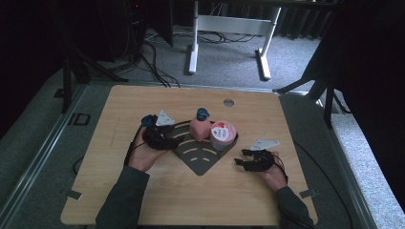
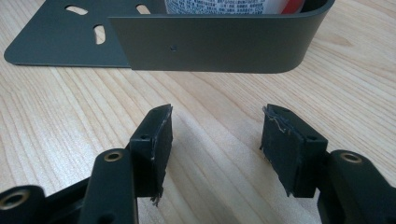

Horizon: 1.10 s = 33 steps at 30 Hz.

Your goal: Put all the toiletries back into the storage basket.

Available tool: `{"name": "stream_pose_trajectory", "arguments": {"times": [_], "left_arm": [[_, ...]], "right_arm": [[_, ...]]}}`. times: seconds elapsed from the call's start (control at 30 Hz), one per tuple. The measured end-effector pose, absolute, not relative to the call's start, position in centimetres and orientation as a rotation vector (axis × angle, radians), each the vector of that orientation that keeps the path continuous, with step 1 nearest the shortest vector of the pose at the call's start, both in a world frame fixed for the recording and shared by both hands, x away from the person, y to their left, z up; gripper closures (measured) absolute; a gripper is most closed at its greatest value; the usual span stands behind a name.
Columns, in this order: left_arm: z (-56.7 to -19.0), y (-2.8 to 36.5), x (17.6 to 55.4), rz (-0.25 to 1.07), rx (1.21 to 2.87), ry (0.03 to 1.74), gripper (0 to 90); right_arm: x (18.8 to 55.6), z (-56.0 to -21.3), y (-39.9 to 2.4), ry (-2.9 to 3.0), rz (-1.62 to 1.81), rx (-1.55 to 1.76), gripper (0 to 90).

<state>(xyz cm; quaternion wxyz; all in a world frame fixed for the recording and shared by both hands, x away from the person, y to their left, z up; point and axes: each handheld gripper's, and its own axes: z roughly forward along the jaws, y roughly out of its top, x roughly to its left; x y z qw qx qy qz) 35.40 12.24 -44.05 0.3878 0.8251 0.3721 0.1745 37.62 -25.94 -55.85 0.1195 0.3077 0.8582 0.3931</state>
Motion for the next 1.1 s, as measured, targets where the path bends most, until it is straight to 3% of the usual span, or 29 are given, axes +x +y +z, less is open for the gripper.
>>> {"name": "stream_pose_trajectory", "arguments": {"times": [1.1], "left_arm": [[-43.7,15.5,33.2,0.449,2.102,0.98,44.7]], "right_arm": [[37.6,-55.9,-25.9,2.508,1.151,0.902,43.0]]}}
